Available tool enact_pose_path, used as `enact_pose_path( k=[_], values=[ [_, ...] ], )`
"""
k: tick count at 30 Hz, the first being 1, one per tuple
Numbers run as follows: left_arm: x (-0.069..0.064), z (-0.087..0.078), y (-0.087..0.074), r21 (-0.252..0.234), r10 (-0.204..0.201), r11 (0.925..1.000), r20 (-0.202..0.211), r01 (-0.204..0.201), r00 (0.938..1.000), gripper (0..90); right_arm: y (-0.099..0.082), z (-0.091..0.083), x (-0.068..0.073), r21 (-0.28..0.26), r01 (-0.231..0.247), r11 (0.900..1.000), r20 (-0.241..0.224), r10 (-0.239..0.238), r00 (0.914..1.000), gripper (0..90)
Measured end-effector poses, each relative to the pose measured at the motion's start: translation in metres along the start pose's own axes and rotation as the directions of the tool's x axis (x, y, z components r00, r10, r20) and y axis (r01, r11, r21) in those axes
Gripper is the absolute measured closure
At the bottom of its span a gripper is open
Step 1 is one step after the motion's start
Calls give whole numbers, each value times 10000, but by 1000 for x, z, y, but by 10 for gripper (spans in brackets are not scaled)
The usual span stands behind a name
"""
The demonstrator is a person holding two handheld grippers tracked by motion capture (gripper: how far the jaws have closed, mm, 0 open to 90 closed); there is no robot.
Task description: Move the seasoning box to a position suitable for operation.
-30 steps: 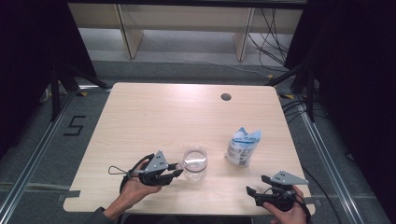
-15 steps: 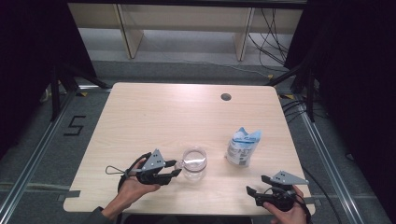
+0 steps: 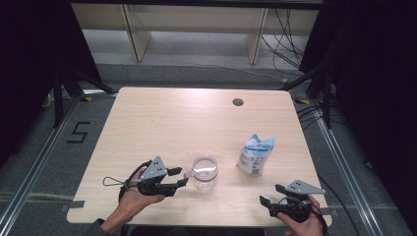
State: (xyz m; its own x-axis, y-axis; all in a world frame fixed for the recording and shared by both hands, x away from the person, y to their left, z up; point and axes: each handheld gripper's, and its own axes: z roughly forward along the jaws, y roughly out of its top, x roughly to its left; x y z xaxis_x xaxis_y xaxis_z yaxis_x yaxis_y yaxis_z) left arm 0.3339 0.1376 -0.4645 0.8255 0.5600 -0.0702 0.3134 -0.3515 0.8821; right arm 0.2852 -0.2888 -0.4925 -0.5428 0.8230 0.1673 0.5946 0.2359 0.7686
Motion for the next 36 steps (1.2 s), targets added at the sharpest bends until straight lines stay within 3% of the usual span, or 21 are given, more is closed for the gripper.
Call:
enact_pose_path(
  k=[2, 3, 6, 9, 11, 12, 13, 14, 17, 26, 27, 36],
  values=[
    [-1, -4, 2, -176, -32, 9998, -88, 30, 10000, 578, 0, 0, 0, 1, 8, 10000, 14, -8, 10000, 229],
    [-1, -7, 3, -330, -111, 9994, -49, 110, 9999, 609, 0, 0, -2, -86, 267, 9996, 18, -267, 9996, 228],
    [-2, -9, 5, -559, -193, 9983, -17, 192, 9998, 670, 1, 0, -1, -26, 130, 9999, -51, -130, 9999, 229],
    [-4, -11, 10, -805, -221, 9965, -148, 208, 9996, 752, 1, 1, -2, -171, 283, 9995, 79, -282, 9996, 231],
    [-6, -10, 15, -938, -172, 9955, -226, 150, 9996, 781, 1, 0, 1, 48, -96, 9999, -45, 96, 9999, 250],
    [-6, -10, 16, -964, -157, 9952, -166, 140, 9997, 794, 1, 0, -2, -170, 450, 9988, 90, -448, 9990, 256],
    [-6, -10, 16, -964, -157, 9952, -166, 140, 9997, 803, 1, 0, -2, -183, 467, 9987, 111, -465, 9989, 255],
    [-8, -8, 19, -963, -182, 9952, -172, 164, 9997, 816, 1, 0, 0, -132, 176, 9998, -7, -176, 9998, 256],
    [-10, -5, 22, -991, -110, 9950, -124, 97, 9999, 834, 1, 0, 0, -192, 369, 9991, 56, -368, 9993, 263],
    [-11, 6, 28, -883, -193, 9959, -162, 178, 9997, 851, 1, -1, 3, -102, -18, 9999, -26, 18, 10000, 271],
    [-11, 6, 28, -811, -188, 9966, -238, 168, 9995, 851, 1, 0, 2, -237, 202, 9995, 11, -202, 9998, 273],
    [-10, 9, 29, -747, -219, 9970, -270, 198, 9994, 857, 2, 0, -1, -314, 419, 9986, -12, -420, 9991, 273]
  ],
)
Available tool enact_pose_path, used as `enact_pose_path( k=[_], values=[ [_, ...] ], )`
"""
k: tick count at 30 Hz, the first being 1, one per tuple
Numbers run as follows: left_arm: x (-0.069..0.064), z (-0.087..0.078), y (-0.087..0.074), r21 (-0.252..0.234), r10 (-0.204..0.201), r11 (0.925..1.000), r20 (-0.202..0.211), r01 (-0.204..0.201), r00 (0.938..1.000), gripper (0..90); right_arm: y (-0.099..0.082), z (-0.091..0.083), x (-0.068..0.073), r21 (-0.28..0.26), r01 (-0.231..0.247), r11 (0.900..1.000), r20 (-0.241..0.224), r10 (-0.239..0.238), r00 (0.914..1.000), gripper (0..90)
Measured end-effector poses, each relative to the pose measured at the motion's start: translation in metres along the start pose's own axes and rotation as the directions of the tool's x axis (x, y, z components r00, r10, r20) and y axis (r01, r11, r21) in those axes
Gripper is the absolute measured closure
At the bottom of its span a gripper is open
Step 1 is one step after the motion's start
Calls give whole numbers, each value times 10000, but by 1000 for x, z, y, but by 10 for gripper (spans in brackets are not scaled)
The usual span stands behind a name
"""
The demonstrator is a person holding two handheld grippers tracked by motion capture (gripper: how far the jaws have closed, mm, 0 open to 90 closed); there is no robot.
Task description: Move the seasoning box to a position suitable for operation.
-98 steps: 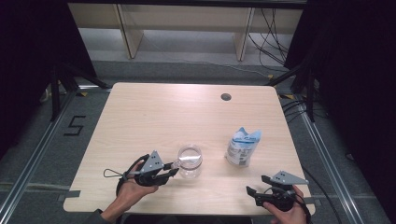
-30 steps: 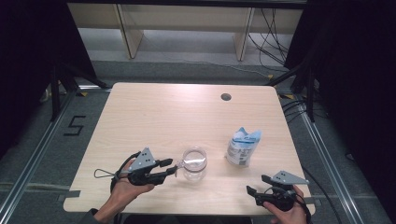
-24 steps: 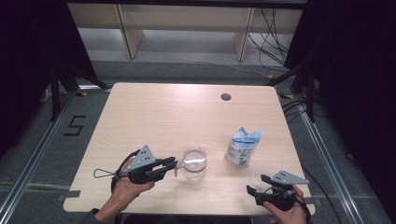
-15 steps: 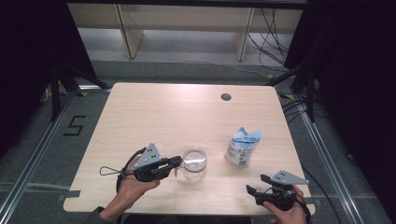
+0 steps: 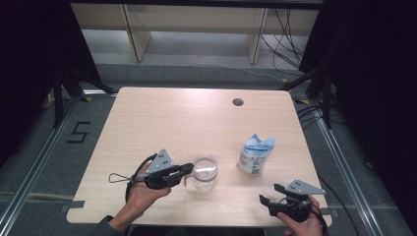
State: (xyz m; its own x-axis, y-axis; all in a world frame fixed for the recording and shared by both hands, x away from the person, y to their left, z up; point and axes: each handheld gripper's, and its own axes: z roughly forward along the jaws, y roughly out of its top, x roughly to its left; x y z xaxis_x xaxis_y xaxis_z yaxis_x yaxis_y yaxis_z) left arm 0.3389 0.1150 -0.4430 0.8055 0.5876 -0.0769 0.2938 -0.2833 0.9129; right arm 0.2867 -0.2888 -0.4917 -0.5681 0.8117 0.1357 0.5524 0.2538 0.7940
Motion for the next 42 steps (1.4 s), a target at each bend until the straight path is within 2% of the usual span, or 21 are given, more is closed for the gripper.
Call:
enact_pose_path(
  k=[13, 14, 18, 19, 20, 21, 23, 24, 25, 27, 28, 29, 31, 32, 34, 36, 37, 38, 39, 40, 42],
  values=[
    [2, -1, -3, 118, 17, 9999, -133, -16, 9999, 859, 0, 0, 0, 10, 31, 10000, 26, -31, 10000, 274],
    [2, -2, -5, 169, 22, 9999, -175, -20, 9998, 859, 0, 0, 1, 165, -4, 9999, -63, 5, 10000, 283],
    [2, -3, -5, 161, 13, 9999, -179, -11, 9998, 860, 0, 0, 2, 55, 99, 9999, -1, -99, 10000, 308],
    [2, -3, -6, 149, 45, 9999, -180, -43, 9998, 861, 1, 0, 1, -71, 386, 9992, 46, -386, 9992, 322],
    [2, -3, -6, 40, 25, 10000, -97, -25, 9999, 861, 1, -1, 4, 33, 84, 10000, -42, -84, 10000, 333],
    [2, -3, -6, 40, 25, 10000, -97, -25, 9999, 861, 1, -1, 4, 33, 84, 10000, -42, -84, 10000, 333],
    [2, -3, -6, 36, 51, 10000, -85, -51, 10000, 861, 1, 0, 3, -57, 449, 9990, -79, -450, 9990, 366],
    [2, -4, -6, 107, 77, 9999, -119, -75, 9999, 862, 2, 0, 3, -192, 610, 9980, -151, -613, 9980, 394],
    [2, -4, -6, 119, 71, 9999, -145, -69, 9999, 861, 3, -2, 7, -26, 292, 9996, -287, -292, 9992, 418],
    [2, -4, -6, 116, 80, 9999, -143, -78, 9999, 861, 3, -2, 8, -185, 420, 9989, -328, -426, 9986, 425],
    [2, -4, -6, 107, 80, 9999, -149, -78, 9999, 861, 5, 0, 7, -470, 692, 9965, -408, -711, 9966, 446],
    [2, -4, -6, 107, 80, 9999, -149, -78, 9999, 861, 5, 0, 7, -470, 692, 9965, -408, -711, 9966, 446],
    [1, -4, -7, 98, 69, 9999, -173, -68, 9998, 861, 8, 2, 11, -516, 494, 9974, -690, -530, 9962, 473],
    [1, -4, -7, 94, 72, 9999, -160, -71, 9998, 861, 9, 5, 11, -712, 607, 9956, -763, -661, 9949, 483],
    [1, -4, -7, 82, 85, 9999, -168, -83, 9998, 861, 12, 8, 17, -690, 479, 9965, -966, -544, 9938, 489],
    [0, -4, -7, 50, 85, 10000, -192, -84, 9998, 861, 14, 10, 21, -618, 427, 9972, -947, -484, 9943, 501],
    [0, -4, -7, 60, 115, 9999, -217, -113, 9997, 861, 19, 15, 24, -660, 794, 9947, -1094, -863, 9902, 515],
    [0, -4, -7, 64, 126, 9999, -221, -125, 9997, 861, 22, 18, 25, -775, 912, 9928, -1129, -997, 9886, 526],
    [0, -4, -7, 64, 126, 9999, -221, -125, 9997, 861, 22, 18, 25, -775, 912, 9928, -1129, -997, 9886, 526],
    [0, -4, -7, 59, 121, 9999, -230, -119, 9997, 861, 23, 18, 30, -666, 594, 9960, -1239, -673, 9900, 536],
    [0, -4, -8, 60, 133, 9999, -229, -132, 9996, 862, 31, 28, 34, -1001, 1078, 9891, -1360, -1209, 9833, 569]
  ],
)
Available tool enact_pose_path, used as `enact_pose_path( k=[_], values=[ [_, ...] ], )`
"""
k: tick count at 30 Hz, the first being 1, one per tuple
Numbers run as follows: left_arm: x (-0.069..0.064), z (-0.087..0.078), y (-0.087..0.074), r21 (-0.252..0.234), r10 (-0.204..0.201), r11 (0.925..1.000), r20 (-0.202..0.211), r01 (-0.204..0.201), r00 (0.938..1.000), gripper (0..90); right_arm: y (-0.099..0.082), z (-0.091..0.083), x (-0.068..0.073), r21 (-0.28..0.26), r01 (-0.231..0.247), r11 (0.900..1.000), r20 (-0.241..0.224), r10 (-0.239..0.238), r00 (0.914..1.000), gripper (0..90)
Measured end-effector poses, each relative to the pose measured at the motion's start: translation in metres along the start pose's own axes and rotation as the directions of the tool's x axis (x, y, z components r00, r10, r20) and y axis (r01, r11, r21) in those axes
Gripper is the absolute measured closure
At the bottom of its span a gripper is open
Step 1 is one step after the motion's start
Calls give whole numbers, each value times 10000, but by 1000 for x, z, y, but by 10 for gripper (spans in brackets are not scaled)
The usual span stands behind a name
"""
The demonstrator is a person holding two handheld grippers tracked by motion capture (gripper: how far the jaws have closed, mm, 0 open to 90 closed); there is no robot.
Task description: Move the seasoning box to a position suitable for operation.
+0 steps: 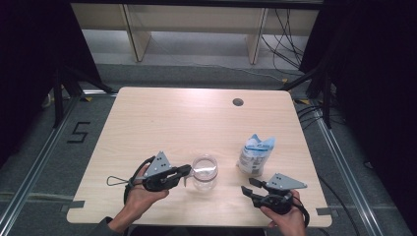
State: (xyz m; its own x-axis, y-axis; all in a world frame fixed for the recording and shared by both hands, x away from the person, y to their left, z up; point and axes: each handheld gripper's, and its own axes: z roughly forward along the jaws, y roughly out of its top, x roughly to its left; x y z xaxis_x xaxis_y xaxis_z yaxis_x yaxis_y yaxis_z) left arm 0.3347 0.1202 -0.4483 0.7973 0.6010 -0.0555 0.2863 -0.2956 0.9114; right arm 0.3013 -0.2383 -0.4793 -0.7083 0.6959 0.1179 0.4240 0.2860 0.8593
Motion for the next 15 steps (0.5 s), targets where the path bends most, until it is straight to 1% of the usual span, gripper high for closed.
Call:
enact_pose_path(
  k=[1, 2, 3, 4, 7, 8, 9, 10, 11, 13, 14, 15],
  values=[
    [0, 0, 0, 4, 85, 10000, 33, -85, 10000, 862, 0, 0, 0, 0, 0, 10000, 0, 0, 10000, 569],
    [-1, 0, 0, -27, 41, 10000, -42, -41, 10000, 862, 3, 4, 2, -2, 203, 9998, -67, -203, 9998, 608],
    [-1, 0, 0, -14, 93, 10000, -59, -93, 9999, 863, 4, 6, 5, 102, -7, 9999, -107, 8, 9999, 623],
    [-1, 0, 0, -6, 97, 10000, -75, -97, 9999, 862, 6, 9, 6, 29, 78, 10000, -12, -78, 10000, 640],
    [-1, 0, 0, -22, 84, 10000, -76, -84, 9999, 862, 9, 14, 7, -16, 190, 9998, -81, -190, 9998, 659],
    [-1, 0, -1, -33, 55, 10000, -62, -55, 10000, 862, 11, 18, 7, -155, 310, 9994, -88, -312, 9995, 680],
    [-1, 0, -1, -33, 55, 10000, -62, -55, 10000, 863, 11, 18, 7, -155, 310, 9994, -88, -312, 9995, 680],
    [-1, 0, -1, -44, 55, 10000, -68, -56, 10000, 863, 13, 20, 8, -153, 193, 9997, -143, -195, 9997, 698],
    [-1, 0, -1, -36, 65, 10000, -74, -65, 10000, 863, 14, 21, 8, -227, 240, 9995, -113, -242, 9996, 710],
    [-1, 0, -1, -43, 57, 10000, -72, -58, 10000, 864, 15, 21, 8, -149, 238, 9996, -54, -239, 9997, 721],
    [-1, 0, -1, -54, 34, 10000, -77, -35, 10000, 864, 16, 24, 8, -184, 297, 9994, -185, -301, 9994, 732],
    [-1, 0, -1, -54, 34, 10000, -77, -35, 10000, 864, 16, 24, 8, -184, 297, 9994, -185, -301, 9994, 732]
  ],
)
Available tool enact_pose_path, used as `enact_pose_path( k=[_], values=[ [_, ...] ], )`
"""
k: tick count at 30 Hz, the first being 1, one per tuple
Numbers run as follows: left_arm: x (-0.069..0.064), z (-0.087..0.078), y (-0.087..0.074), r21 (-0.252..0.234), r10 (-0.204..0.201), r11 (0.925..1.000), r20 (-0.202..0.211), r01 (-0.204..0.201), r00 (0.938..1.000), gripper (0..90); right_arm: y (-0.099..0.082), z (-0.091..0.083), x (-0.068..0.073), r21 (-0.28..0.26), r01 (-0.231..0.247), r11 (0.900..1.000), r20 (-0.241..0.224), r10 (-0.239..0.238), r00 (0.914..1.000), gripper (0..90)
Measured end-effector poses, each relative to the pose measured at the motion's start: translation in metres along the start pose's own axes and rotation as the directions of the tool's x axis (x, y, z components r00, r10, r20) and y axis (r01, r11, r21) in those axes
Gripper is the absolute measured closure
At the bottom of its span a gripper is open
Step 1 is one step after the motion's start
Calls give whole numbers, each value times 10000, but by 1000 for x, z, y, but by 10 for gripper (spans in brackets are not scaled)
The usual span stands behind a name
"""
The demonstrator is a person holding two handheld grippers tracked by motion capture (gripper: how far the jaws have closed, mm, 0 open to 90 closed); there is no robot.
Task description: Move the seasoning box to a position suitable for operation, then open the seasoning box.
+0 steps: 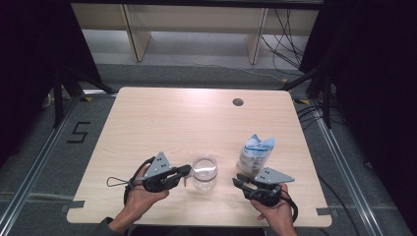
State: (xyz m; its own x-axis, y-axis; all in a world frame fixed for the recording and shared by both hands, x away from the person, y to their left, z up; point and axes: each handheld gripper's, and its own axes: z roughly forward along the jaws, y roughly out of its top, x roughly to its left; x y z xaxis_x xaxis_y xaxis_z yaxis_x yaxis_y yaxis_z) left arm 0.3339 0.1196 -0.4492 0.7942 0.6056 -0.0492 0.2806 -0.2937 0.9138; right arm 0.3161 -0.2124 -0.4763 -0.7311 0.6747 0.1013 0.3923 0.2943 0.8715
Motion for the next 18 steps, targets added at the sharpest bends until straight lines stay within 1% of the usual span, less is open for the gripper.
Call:
enact_pose_path(
  k=[1, 2, 3, 4, 7, 8, 9, 10, 12, 13, 14, 15, 17, 18],
  values=[
    [0, 1, 0, -23, -37, 10000, 10, 37, 10000, 864, 0, 0, 2, 58, -134, 9999, 11, 134, 9999, 740],
    [0, 1, 0, -46, -53, 10000, 42, 54, 10000, 864, 0, 1, 2, -102, 42, 9999, -43, -43, 10000, 755],
    [1, 1, 0, -57, -82, 10000, 56, 82, 10000, 864, 0, 0, 2, -89, 102, 9999, -16, -102, 9999, 765],
    [1, 1, 0, -57, -82, 10000, 56, 82, 10000, 864, 0, 1, 2, -246, 267, 9993, 82, -265, 9996, 777],
    [1, 1, 0, -98, -149, 9998, 66, 150, 9999, 864, 0, -1, 1, -208, 291, 9994, 29, -291, 9996, 783],
    [1, 1, -1, -142, -145, 9998, 30, 145, 9999, 864, -1, -1, 3, -100, 130, 9999, -27, -130, 9999, 783],
    [1, 0, 0, -31, -58, 10000, -34, 58, 10000, 864, -1, -1, 3, -115, 117, 9999, -77, -118, 9999, 783],
    [1, 0, 0, -31, -58, 10000, -34, 58, 10000, 863, -1, -1, 3, -115, 117, 9999, -77, -118, 9999, 783],
    [0, -1, -1, -42, -22, 10000, -70, 22, 10000, 864, 0, 0, 3, -79, 240, 9997, 24, -240, 9997, 783],
    [0, -1, -1, -48, -15, 10000, -72, 14, 10000, 864, 0, 1, 3, -142, 294, 9995, 87, -293, 9995, 783],
    [-1, -1, -2, -79, -32, 10000, -65, 31, 10000, 863, 1, 2, 3, -164, 367, 9992, -39, -367, 9993, 783],
    [-1, -1, -2, -133, -53, 9999, -46, 52, 10000, 864, 1, 2, 3, -151, 394, 9991, -63, -395, 9992, 783],
    [-1, -1, -2, -157, -60, 9999, -18, 59, 10000, 863, 1, 2, 3, -91, 309, 9995, 10, -309, 9995, 783],
    [-2, -2, -2, -102, -119, 9999, -98, 118, 9999, 863, 1, 4, 4, -28, 117, 9999, -47, -117, 9999, 785]
  ],
)
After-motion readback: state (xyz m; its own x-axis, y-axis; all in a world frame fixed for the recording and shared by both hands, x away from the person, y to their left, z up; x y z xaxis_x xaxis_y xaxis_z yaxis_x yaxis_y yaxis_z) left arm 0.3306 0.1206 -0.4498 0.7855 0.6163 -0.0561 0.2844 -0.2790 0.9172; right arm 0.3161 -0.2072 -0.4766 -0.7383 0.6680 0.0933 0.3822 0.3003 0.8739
